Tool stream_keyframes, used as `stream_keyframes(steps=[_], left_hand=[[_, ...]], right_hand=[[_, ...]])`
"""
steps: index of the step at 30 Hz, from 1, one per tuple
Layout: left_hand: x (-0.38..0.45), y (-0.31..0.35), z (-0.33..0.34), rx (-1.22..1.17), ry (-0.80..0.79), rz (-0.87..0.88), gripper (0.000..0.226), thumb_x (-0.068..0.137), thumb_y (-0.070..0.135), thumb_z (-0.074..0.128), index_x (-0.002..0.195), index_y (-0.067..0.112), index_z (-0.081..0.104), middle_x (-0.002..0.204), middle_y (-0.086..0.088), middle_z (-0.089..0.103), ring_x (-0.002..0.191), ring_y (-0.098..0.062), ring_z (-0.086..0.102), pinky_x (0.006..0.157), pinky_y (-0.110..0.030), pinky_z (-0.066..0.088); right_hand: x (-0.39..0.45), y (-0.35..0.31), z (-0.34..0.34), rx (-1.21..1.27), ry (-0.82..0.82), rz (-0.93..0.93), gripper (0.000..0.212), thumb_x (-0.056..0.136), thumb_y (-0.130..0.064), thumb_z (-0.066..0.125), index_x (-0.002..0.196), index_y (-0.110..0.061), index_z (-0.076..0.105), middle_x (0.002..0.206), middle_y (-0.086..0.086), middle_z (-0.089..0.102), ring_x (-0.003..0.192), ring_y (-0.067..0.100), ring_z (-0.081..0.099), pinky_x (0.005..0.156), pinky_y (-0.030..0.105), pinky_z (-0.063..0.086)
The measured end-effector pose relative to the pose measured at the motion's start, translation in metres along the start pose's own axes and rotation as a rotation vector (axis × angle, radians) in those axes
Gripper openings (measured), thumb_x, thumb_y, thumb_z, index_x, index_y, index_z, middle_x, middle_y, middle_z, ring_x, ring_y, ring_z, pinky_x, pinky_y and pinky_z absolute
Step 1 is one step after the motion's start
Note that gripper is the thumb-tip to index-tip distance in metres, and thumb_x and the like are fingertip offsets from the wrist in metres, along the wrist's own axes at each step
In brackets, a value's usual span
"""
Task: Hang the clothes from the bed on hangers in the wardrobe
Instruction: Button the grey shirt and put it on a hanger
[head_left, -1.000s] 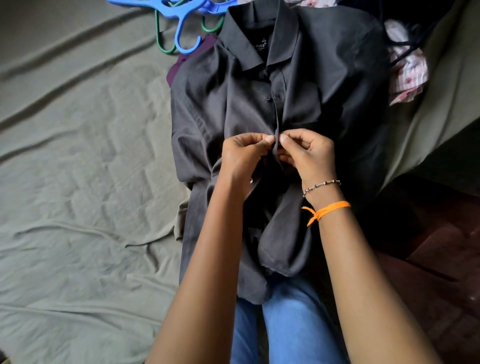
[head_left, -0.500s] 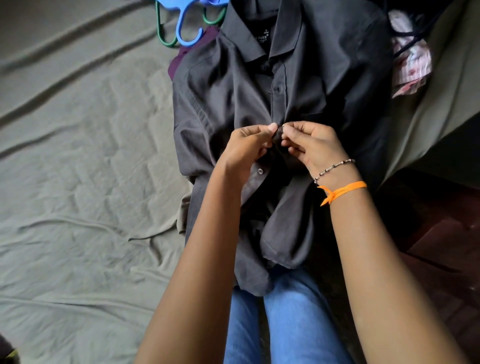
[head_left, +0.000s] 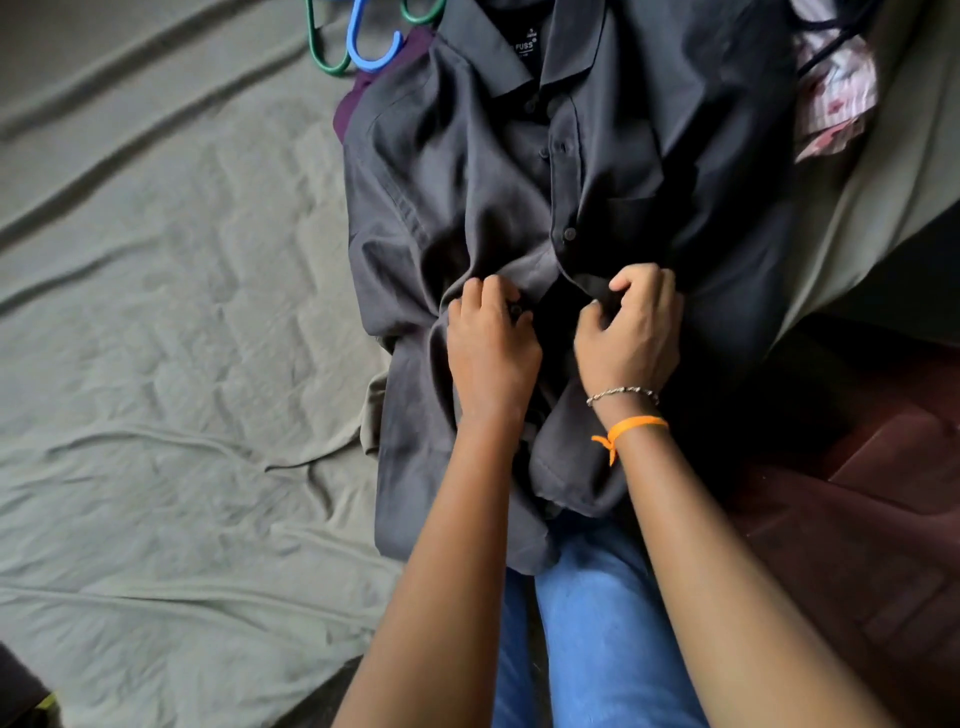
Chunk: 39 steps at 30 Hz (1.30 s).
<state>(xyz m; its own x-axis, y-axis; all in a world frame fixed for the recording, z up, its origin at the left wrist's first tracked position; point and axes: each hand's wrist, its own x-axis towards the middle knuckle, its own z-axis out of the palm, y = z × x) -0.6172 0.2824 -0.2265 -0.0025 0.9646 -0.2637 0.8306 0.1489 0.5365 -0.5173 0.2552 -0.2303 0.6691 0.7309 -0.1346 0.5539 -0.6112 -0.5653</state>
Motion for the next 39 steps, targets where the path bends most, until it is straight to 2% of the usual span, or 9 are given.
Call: stream_keyframes(steps=[4, 9, 12, 15, 21, 26, 33, 35, 39], left_hand=[[-0.007, 0.007, -0.014, -0.081, 0.018, -0.007, 0.006, 0.079, 0.005, 0.054, 0.082, 0.005, 0.060, 0.090, -0.010, 0.060, 0.085, -0.030, 0.057, 0.073, -0.039, 0.044], [-0.007, -0.004, -0.005, -0.025, -0.118, -0.023, 0.017, 0.084, 0.010, 0.055, 0.100, 0.005, 0.055, 0.108, -0.010, 0.057, 0.102, -0.032, 0.053, 0.080, -0.039, 0.040], [-0.002, -0.005, 0.002, -0.016, -0.133, -0.017, 0.018, 0.083, 0.011, 0.057, 0.101, 0.005, 0.058, 0.106, -0.010, 0.059, 0.100, -0.031, 0.054, 0.078, -0.040, 0.042], [0.006, -0.010, 0.005, 0.003, -0.121, -0.005, 0.013, 0.083, 0.008, 0.054, 0.092, 0.005, 0.063, 0.100, -0.010, 0.061, 0.095, -0.032, 0.057, 0.076, -0.042, 0.046], [0.012, -0.010, 0.010, 0.066, -0.137, 0.031, 0.023, 0.083, 0.024, 0.064, 0.101, 0.009, 0.062, 0.107, -0.005, 0.062, 0.101, -0.025, 0.056, 0.077, -0.039, 0.045], [0.018, -0.010, 0.020, 0.182, -0.111, 0.060, 0.023, 0.091, 0.023, 0.053, 0.104, 0.009, 0.065, 0.110, -0.008, 0.063, 0.105, -0.029, 0.054, 0.076, -0.039, 0.041], [0.025, -0.022, 0.032, 0.242, -0.097, 0.136, 0.019, 0.086, 0.023, 0.058, 0.089, 0.006, 0.067, 0.097, -0.012, 0.068, 0.093, -0.036, 0.057, 0.072, -0.041, 0.042], [0.029, -0.019, 0.029, 0.147, -0.142, 0.079, 0.017, 0.087, 0.021, 0.059, 0.088, 0.007, 0.069, 0.096, -0.010, 0.069, 0.093, -0.031, 0.059, 0.073, -0.036, 0.040], [0.017, -0.007, -0.001, -0.242, -0.135, -0.108, 0.008, 0.079, 0.018, 0.071, 0.074, 0.014, 0.067, 0.071, 0.005, 0.065, 0.069, -0.009, 0.060, 0.062, -0.018, 0.041]], right_hand=[[0.010, 0.006, -0.032, 0.107, -0.049, -0.021, 0.013, 0.076, -0.009, 0.055, 0.085, -0.007, 0.065, 0.088, 0.011, 0.064, 0.082, 0.032, 0.057, 0.077, 0.036, 0.039], [0.013, 0.001, -0.055, 0.477, -0.337, 0.258, 0.017, 0.088, -0.004, 0.054, 0.077, -0.011, 0.066, 0.066, 0.002, 0.057, 0.064, 0.011, 0.050, 0.061, 0.027, 0.041], [0.010, -0.005, -0.060, 0.679, -0.498, 0.475, 0.034, 0.087, 0.008, 0.046, 0.068, -0.016, 0.061, 0.065, 0.004, 0.052, 0.058, 0.010, 0.047, 0.057, 0.022, 0.042], [0.008, -0.006, -0.058, 0.690, -0.586, 0.506, 0.035, 0.082, 0.013, 0.045, 0.067, -0.015, 0.060, 0.067, 0.007, 0.051, 0.066, 0.013, 0.047, 0.061, 0.021, 0.043], [0.004, 0.000, -0.051, 0.603, -0.533, 0.457, 0.032, 0.081, 0.007, 0.058, 0.067, -0.021, 0.064, 0.070, 0.002, 0.062, 0.068, 0.010, 0.055, 0.067, 0.020, 0.045], [0.004, 0.013, -0.045, 0.322, -0.448, 0.269, 0.020, 0.077, -0.012, 0.071, 0.063, -0.024, 0.062, 0.064, 0.000, 0.065, 0.062, 0.012, 0.061, 0.073, 0.038, 0.054], [0.003, 0.014, -0.036, 0.151, -0.400, 0.188, 0.019, 0.072, -0.020, 0.075, 0.060, -0.021, 0.060, 0.059, -0.006, 0.062, 0.063, 0.015, 0.062, 0.066, 0.029, 0.050], [0.003, 0.015, -0.032, 0.139, -0.372, 0.151, 0.017, 0.073, -0.017, 0.074, 0.063, -0.017, 0.060, 0.056, -0.009, 0.056, 0.060, 0.015, 0.058, 0.064, 0.029, 0.048], [-0.007, 0.012, -0.022, 0.064, -0.277, 0.020, 0.012, 0.071, -0.008, 0.072, 0.067, -0.013, 0.062, 0.061, -0.005, 0.049, 0.057, 0.014, 0.048, 0.064, 0.036, 0.050]])
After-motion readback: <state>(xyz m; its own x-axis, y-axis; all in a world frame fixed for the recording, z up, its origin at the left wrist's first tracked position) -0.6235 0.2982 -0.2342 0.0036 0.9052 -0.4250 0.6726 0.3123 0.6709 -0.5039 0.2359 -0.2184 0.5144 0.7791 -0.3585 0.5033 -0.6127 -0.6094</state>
